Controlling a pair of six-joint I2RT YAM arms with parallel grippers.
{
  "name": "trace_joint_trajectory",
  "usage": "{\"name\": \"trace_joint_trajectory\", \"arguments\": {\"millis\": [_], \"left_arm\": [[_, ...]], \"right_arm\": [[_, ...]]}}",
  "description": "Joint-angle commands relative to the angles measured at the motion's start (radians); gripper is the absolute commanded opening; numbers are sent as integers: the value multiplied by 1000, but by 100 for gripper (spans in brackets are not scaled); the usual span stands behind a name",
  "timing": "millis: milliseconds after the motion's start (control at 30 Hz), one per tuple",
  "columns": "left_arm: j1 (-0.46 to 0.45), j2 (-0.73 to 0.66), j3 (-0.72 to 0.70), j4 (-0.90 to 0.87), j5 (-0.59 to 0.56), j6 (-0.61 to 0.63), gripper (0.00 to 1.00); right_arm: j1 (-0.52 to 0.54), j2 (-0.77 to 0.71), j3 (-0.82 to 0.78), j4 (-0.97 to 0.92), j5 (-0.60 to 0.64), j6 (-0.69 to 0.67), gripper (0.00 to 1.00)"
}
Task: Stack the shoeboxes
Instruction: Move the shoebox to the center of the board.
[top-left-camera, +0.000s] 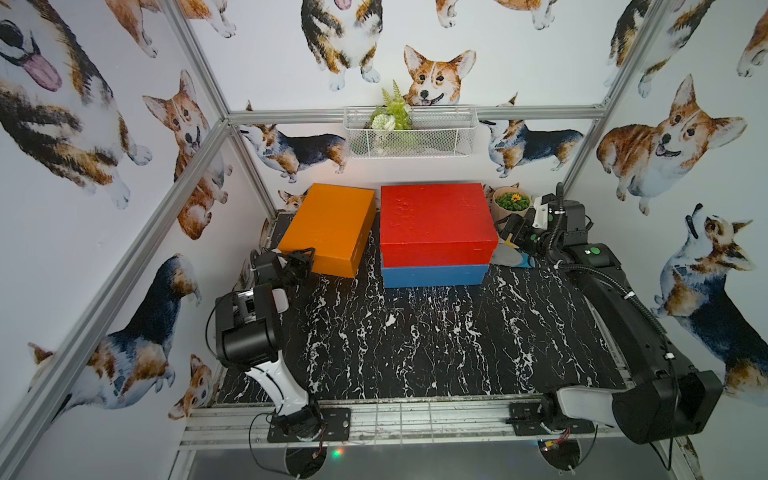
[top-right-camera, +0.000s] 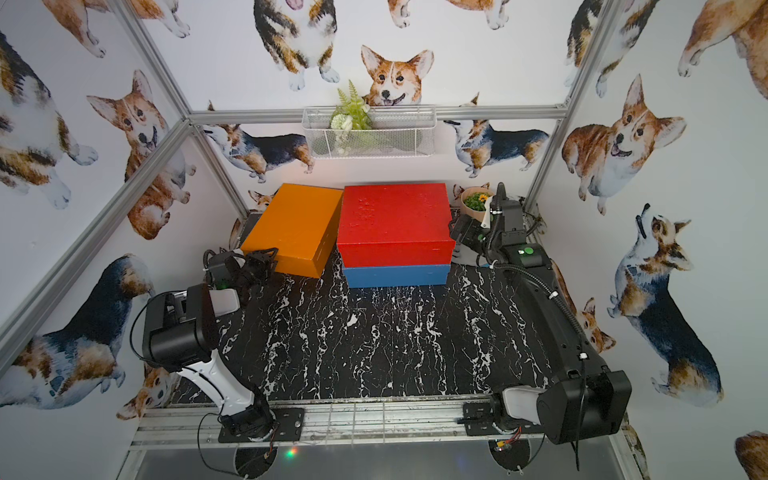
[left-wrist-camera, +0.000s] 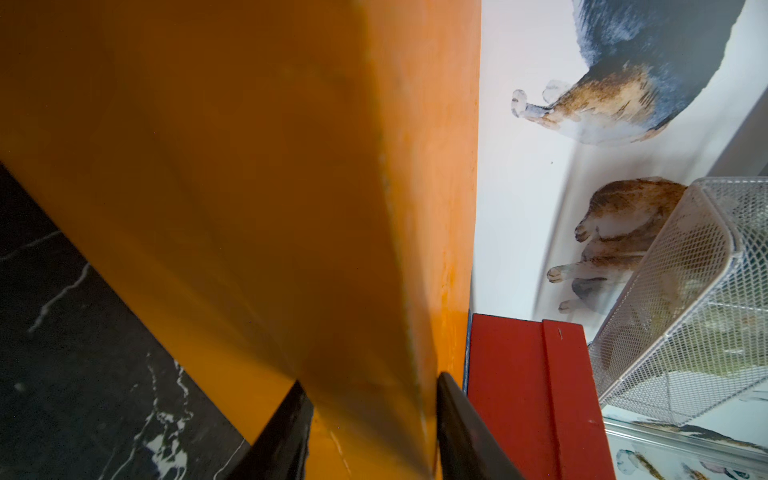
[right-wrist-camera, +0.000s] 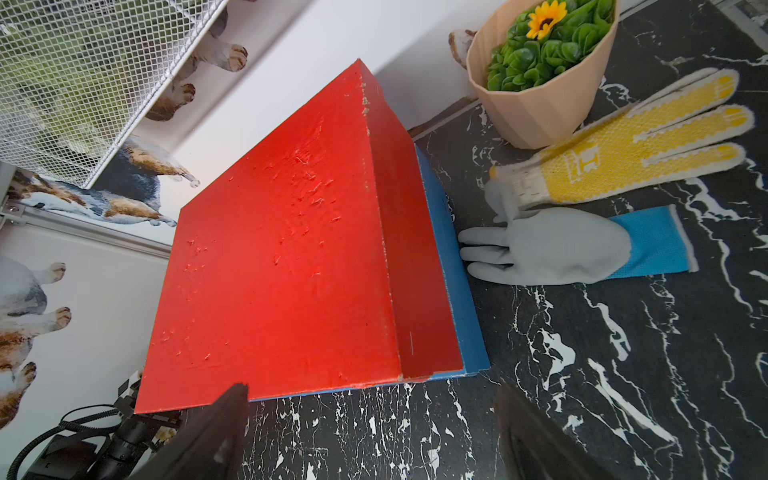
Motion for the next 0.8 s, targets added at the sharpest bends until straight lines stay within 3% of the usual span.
{"name": "trace_joint_trajectory", "arguments": {"millis": [0, 167, 367, 633, 767], "left_arm": [[3, -16, -20, 31, -28, -1, 39], [2, -79, -92, 41, -48, -34, 39], [7, -289, -255, -78, -73, -38, 39], [16, -701, -448, -485, -114, 41, 40], [25, -899, -496, -702, -131, 69, 43]], "right_arm": [[-1, -2, -1, 16, -6, -5, 93], [0, -9, -1, 13, -6, -5, 93], [-2, -24, -1, 5, -6, -4, 93], [17, -65, -9, -12, -26, 5, 93], [74, -95, -9, -31, 4, 2, 93]]}}
